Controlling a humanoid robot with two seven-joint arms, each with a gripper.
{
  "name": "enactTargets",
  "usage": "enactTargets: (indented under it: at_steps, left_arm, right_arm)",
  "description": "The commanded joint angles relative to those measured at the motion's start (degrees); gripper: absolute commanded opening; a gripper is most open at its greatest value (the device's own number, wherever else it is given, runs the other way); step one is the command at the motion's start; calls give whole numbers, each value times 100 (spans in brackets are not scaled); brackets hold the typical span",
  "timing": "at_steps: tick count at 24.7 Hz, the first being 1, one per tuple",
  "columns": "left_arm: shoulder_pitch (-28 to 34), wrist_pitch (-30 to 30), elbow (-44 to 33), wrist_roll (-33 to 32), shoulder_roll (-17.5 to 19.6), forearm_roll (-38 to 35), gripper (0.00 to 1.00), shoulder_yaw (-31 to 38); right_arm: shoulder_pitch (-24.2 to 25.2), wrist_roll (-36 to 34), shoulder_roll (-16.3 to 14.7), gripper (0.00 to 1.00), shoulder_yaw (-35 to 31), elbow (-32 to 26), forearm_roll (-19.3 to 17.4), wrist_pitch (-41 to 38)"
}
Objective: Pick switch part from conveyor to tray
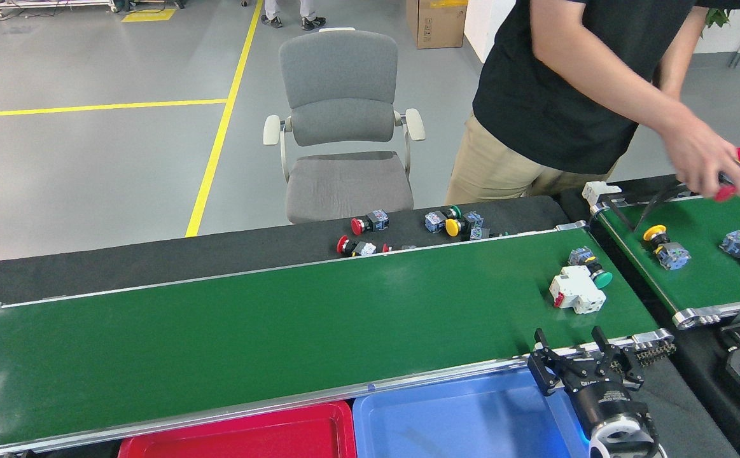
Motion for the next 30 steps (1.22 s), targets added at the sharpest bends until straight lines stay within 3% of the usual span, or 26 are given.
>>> enactTargets:
  at_steps: [1, 5, 12, 20, 21, 22, 24, 25, 28, 30]
  left_arm:
    - [-3, -21, -40, 48, 90, 2, 100, 32]
    - [-12, -21, -49, 48, 90, 2, 100, 23]
    - [-56, -21, -58, 48, 107, -7, 100, -21]
    - [-91, -21, -49, 48, 107, -7, 100, -39]
    - [-91, -21, -49, 48, 107, -7, 100, -39]
    - [-91, -21, -58, 48, 107, -7, 100, -39]
    - [-91, -21, -66, 48, 107, -16, 100, -39]
    - [-91, -21, -66, 48, 107, -7, 100, -39]
    - [-100, -21, -66, 48, 107, -7, 100, -39]
    - [-100, -21, -75, 48, 107, -7, 100, -39]
  right_arm:
    - [-261, -3, -54, 98, -35, 168, -14, -23]
    - [-665, -3, -10, 98, 0, 599, -14, -6]
    - [-788, -3, 95, 98, 53, 774, -14, -6]
    - [-1640, -30, 412, 96, 633, 1671, -5, 398]
    - [-1684, -39, 421, 90, 677, 1750, -14, 407]
    - [-1693, -47, 421, 76, 712, 1803, -5, 390]
    - [-1702, -56, 377, 34, 958, 1864, 13, 302]
    - [-1702, -56, 350, 20, 1063, 1873, -5, 284]
    - [-1702, -65, 350, 3, 1116, 1864, -23, 275]
    - [-1702, -91, 350, 1, 1116, 1785, -66, 275]
